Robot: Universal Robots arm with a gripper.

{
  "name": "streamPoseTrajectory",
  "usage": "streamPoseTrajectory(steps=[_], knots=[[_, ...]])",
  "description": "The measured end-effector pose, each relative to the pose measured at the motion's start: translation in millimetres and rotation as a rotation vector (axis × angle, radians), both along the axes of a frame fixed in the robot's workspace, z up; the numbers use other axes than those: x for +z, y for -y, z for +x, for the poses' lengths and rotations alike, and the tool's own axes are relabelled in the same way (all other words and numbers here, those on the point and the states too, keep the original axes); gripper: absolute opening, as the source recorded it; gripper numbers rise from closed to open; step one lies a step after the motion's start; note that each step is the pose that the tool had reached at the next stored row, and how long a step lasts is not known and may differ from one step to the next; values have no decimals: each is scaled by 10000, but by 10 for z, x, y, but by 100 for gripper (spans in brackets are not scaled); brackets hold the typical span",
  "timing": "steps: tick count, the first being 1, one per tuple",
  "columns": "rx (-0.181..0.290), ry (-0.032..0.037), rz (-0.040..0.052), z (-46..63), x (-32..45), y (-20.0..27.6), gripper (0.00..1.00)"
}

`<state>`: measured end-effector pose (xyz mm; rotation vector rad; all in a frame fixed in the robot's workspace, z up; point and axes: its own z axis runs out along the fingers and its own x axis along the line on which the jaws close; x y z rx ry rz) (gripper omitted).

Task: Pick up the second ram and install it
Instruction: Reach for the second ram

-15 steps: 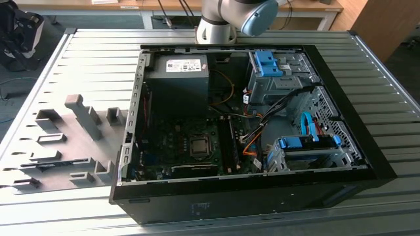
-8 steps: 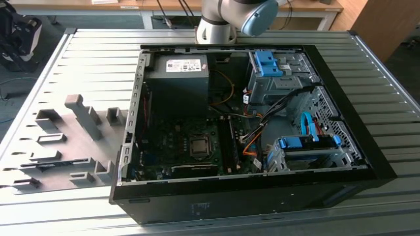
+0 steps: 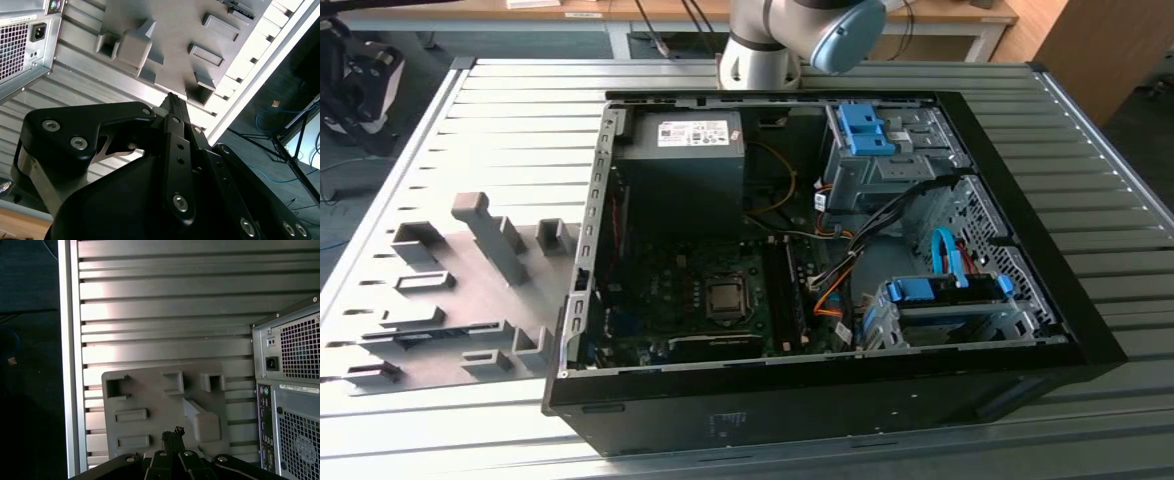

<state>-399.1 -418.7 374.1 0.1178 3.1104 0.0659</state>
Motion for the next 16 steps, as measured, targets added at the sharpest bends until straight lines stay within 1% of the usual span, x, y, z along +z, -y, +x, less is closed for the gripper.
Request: streamPoseTrajectory(steps=[16], knots=[[0, -2, -2, -84, -135, 9, 11]])
